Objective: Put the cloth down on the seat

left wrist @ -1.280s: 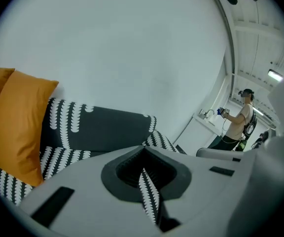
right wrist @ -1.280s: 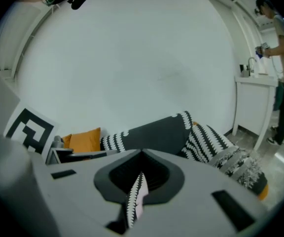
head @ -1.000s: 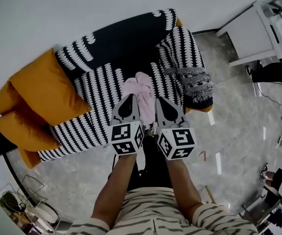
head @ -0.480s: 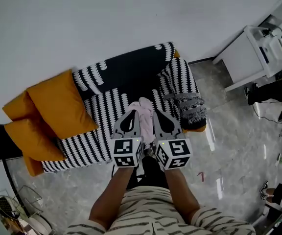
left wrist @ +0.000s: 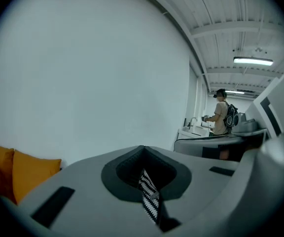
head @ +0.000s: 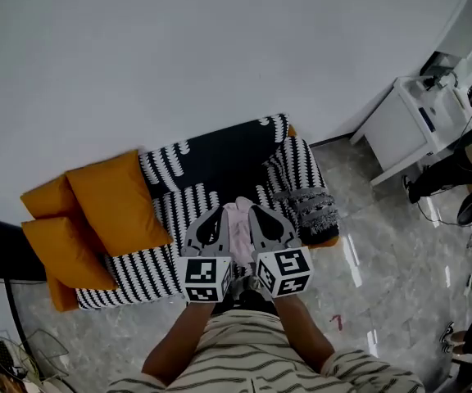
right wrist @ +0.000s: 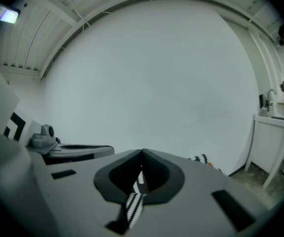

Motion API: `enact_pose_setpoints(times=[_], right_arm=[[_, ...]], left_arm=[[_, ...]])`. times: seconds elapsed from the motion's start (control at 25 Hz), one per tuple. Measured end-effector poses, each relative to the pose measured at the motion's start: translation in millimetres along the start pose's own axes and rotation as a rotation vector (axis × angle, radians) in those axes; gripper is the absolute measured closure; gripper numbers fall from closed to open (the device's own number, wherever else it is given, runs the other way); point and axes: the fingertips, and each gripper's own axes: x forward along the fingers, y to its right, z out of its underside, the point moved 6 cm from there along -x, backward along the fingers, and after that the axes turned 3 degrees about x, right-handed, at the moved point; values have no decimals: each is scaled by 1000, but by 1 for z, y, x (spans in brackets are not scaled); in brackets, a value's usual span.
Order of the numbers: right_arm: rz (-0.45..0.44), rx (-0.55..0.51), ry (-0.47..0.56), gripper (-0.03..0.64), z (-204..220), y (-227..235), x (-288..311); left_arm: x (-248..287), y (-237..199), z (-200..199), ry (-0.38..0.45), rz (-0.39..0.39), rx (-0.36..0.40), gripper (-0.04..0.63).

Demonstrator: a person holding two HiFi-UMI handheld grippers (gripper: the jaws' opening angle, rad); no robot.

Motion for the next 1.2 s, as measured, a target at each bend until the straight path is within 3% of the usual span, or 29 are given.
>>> enact_pose_setpoints(times=[0.56, 1.2], right_arm=[[-20, -87, 97, 603, -60, -20, -10], [-43, -144, 168, 603, -85, -35, -15]], left_arm=[[-22, 0, -57, 123, 10, 109, 591], [-31, -3, -83, 204, -13, 92, 591]])
